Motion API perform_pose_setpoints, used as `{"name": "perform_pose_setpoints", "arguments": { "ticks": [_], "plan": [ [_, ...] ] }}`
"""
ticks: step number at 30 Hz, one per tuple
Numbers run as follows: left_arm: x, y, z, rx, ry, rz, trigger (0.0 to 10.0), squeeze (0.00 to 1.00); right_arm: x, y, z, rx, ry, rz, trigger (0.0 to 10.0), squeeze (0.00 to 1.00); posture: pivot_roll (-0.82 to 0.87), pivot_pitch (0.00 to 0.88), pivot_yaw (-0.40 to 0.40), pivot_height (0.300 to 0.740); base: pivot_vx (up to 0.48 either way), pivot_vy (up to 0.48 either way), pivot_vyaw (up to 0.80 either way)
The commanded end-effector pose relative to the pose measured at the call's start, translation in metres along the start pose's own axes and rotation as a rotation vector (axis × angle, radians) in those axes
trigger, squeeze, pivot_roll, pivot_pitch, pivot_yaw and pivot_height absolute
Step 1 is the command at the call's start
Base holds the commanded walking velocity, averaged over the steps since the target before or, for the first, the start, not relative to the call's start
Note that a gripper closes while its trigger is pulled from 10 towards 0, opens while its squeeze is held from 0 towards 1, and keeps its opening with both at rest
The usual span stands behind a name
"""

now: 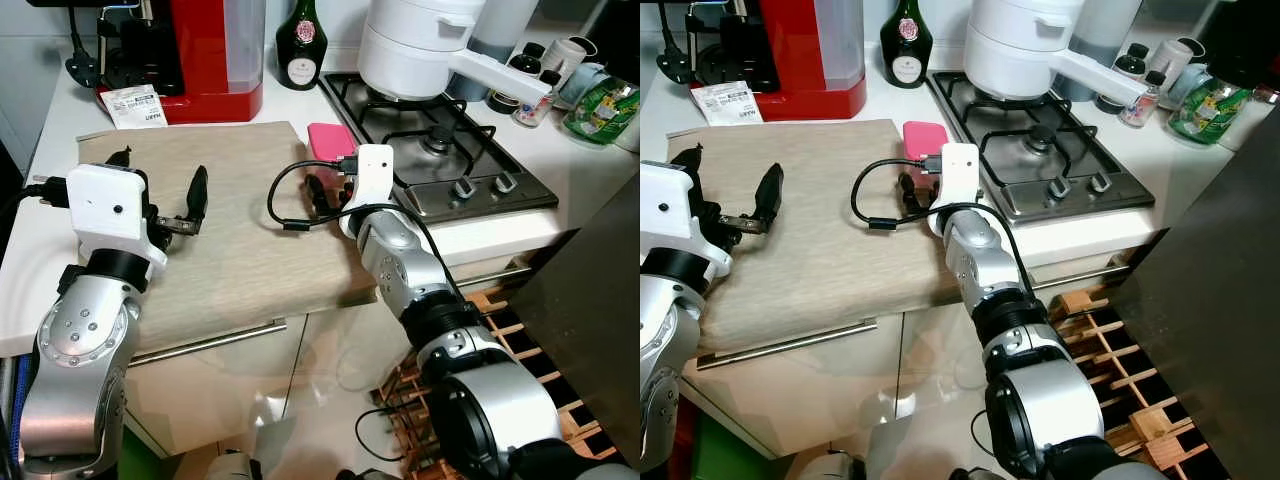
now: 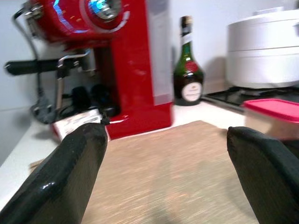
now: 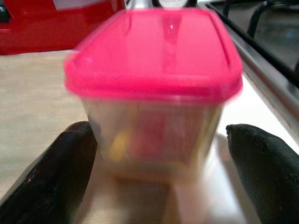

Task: Restocking fridge

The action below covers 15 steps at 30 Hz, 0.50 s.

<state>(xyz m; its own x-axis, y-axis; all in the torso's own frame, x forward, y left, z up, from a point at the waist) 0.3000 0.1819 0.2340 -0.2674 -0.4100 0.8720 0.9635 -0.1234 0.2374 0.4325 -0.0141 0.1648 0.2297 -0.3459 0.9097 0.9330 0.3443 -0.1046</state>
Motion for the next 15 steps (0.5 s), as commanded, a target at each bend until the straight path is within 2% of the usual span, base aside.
{"name": "perform_pose_setpoints", "arguments": {
  "ticks": [1,2,9,12,15],
  "plan": [
    [-0.006,0.001,-0.014,-0.056,0.003,0.012,10.0,0.0,0.007,0.003,0.004,0.001,0.015,-0.019,10.0,0.0,0.22,0.02,-0.106,0.74,0.0,0.0,0.0],
    [-0.003,0.002,-0.021,-0.076,-0.006,-0.001,10.0,0.0,0.009,0.004,0.004,-0.001,0.013,-0.016,10.0,0.0,0.22,0.025,-0.104,0.74,0.0,0.0,0.0],
    [0.002,0.002,-0.033,-0.125,-0.062,-0.028,10.0,0.0,0.016,0.008,0.01,0.006,0.003,-0.023,10.0,0.0,0.21,0.036,-0.111,0.74,0.0,0.0,0.0],
    [0.006,0.001,-0.043,-0.184,-0.047,-0.065,10.0,0.0,0.016,0.009,0.01,0.001,-0.002,-0.017,10.0,0.0,0.21,0.042,-0.116,0.74,0.0,0.0,0.0],
    [0.007,0.002,-0.045,-0.193,-0.035,-0.073,10.0,0.0,0.013,0.01,0.008,-0.011,-0.012,-0.005,10.0,0.0,0.21,0.045,-0.116,0.74,0.0,0.0,0.0]
  ]
}}
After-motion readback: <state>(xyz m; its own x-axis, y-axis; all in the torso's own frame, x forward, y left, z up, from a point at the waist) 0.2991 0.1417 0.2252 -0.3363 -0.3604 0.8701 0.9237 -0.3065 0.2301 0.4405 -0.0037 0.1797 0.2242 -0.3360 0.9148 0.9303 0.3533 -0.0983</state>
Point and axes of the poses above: a point about 5 cm out from each wrist's last joint towards the gripper, its own y axis pointing out of the wrist towards the gripper, its own x axis along the axis of the wrist's last joint, z = x × y, the point moved 5 cm from there along y, pointing out of the wrist towards the gripper, and after that the axes turned 11 degrees about y, right-handed, at the moved point
